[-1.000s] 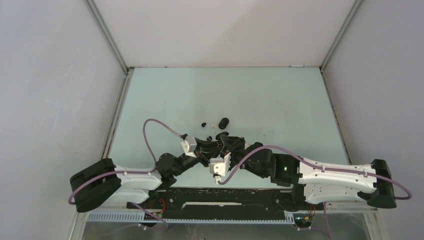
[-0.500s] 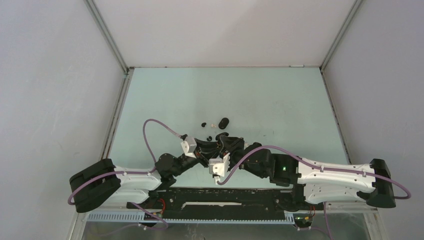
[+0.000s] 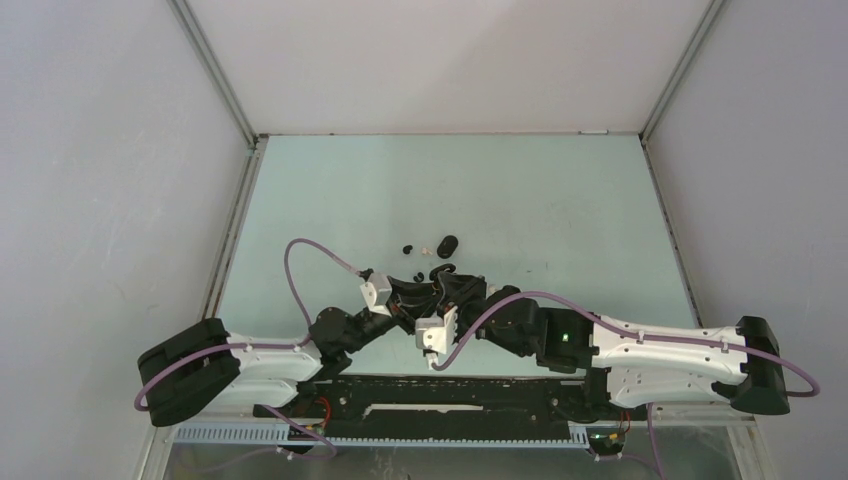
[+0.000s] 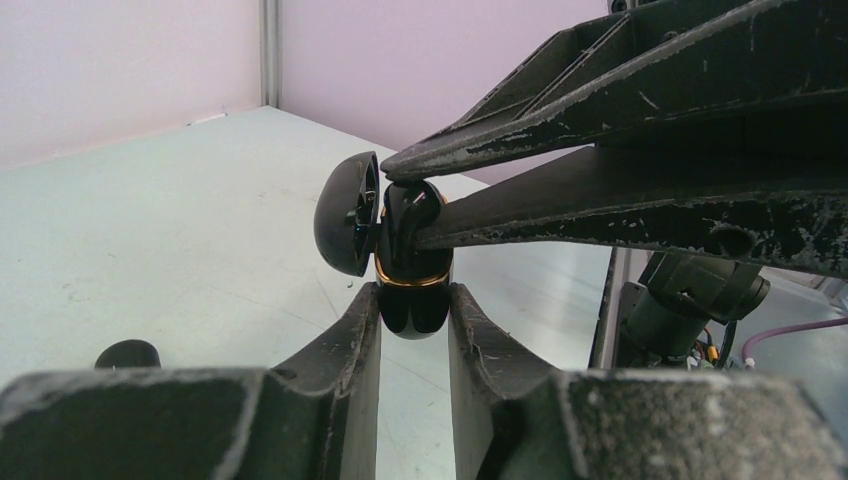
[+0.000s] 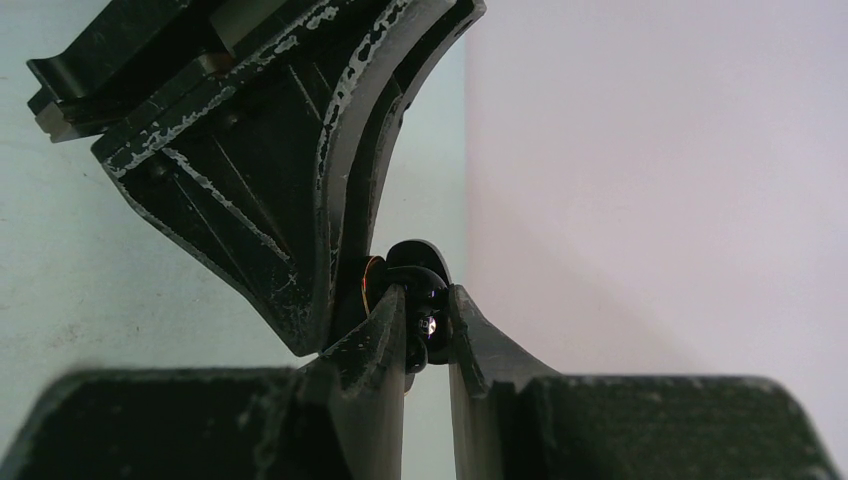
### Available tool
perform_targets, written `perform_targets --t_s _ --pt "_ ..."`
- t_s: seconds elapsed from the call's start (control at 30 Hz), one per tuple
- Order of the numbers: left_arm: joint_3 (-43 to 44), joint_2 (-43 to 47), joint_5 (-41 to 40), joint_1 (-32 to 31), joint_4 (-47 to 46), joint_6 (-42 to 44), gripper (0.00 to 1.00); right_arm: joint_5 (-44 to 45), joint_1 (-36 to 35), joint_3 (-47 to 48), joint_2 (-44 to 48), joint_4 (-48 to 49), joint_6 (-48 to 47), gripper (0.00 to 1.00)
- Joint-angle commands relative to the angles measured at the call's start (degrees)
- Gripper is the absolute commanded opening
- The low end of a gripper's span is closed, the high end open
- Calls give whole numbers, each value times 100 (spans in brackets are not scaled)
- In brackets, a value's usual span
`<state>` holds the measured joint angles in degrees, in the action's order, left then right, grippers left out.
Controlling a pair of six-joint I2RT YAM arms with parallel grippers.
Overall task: Insert the wireless bluetooth earbuds into the charging case
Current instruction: Insert the left earbud into the left side groove of the charging case.
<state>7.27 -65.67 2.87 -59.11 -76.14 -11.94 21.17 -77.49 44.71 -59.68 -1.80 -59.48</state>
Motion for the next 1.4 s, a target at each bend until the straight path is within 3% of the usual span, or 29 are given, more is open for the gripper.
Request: perform_targets --t_s 0.0,0.2,0.6,0.9,1.27,1.37 --pt "-28 122 31 -29 -381 135 0 -31 41 -16 30 -184 63 19" --pt "-2 51 54 -30 -376 139 0 -250 107 160 12 -562 331 26" --pt "25 -12 184 -24 -378 168 0 -872 412 807 -83 -1722 969 64" --pt "85 -104 388 -30 -376 191 0 -1338 529 1195 -222 -2273 1137 73" --pt "83 -128 448 -30 -360 202 0 -2368 892 2447 -634 -4170 1514 98" --pt "89 -162 468 -30 -362 214 0 -2776 1163 2875 -755 -4752 1731 100"
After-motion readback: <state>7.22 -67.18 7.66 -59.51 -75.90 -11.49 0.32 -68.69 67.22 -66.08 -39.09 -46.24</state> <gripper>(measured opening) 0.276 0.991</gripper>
